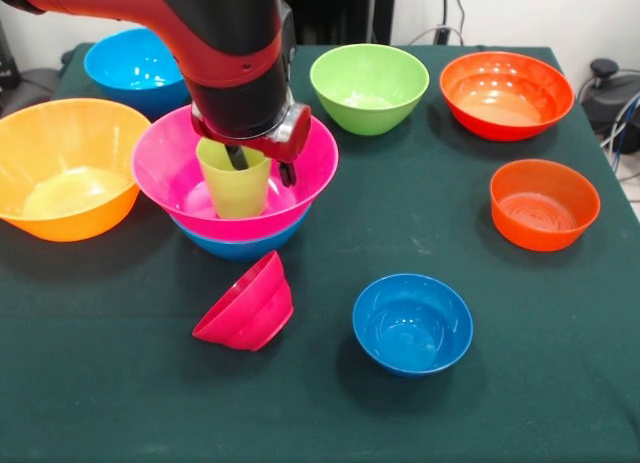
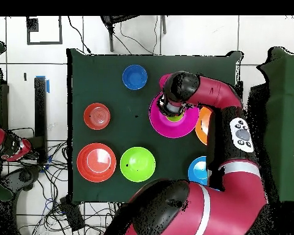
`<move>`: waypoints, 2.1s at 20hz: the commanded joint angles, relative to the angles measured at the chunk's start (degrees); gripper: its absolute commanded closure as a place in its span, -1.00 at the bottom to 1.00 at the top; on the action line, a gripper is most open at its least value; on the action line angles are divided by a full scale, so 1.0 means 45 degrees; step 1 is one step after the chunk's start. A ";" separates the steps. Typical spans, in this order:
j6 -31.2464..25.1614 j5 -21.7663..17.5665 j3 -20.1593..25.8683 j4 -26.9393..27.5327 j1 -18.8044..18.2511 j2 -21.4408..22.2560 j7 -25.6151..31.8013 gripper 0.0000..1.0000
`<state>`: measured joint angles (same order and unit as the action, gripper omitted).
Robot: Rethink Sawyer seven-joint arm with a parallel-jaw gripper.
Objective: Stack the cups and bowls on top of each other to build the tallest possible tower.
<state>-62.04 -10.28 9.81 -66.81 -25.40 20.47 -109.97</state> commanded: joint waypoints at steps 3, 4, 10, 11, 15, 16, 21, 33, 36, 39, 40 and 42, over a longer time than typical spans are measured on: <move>0.0213 -0.0886 0.0054 -0.0631 0.0237 0.0474 0.0744 -1.00; 0.0122 -0.0880 0.0009 -0.0665 0.0266 0.0583 0.0723 -1.00; -0.0357 -0.0743 -0.0241 -0.1066 0.0447 0.1370 0.0608 -1.00; -0.0445 -0.0707 -0.0261 -0.1080 0.0478 0.1444 0.0590 -1.00; -0.0365 -0.0498 -0.0215 -0.1443 0.0472 0.1601 0.0551 -1.00; -0.0328 -0.0439 -0.0185 -0.1518 0.0454 0.1620 0.0528 -1.00; -0.0193 -0.0202 -0.0015 -0.1779 0.0415 0.1729 0.0377 -1.00; -0.1741 0.0261 0.0304 -0.1869 -0.0120 0.3105 0.1403 -1.00; -0.2002 0.0529 0.0378 -0.2285 -0.0197 0.3923 0.1597 -1.00; -0.1978 0.0778 0.0450 -0.2361 0.0008 0.4176 0.1179 -1.00; -0.1860 0.0793 0.0448 -0.2363 0.0102 0.4167 0.0998 -1.00; -0.1654 0.0791 0.0467 -0.2239 0.0196 0.4016 0.0759 -1.00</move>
<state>-66.13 -7.42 7.37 -72.19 -25.80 37.08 -109.97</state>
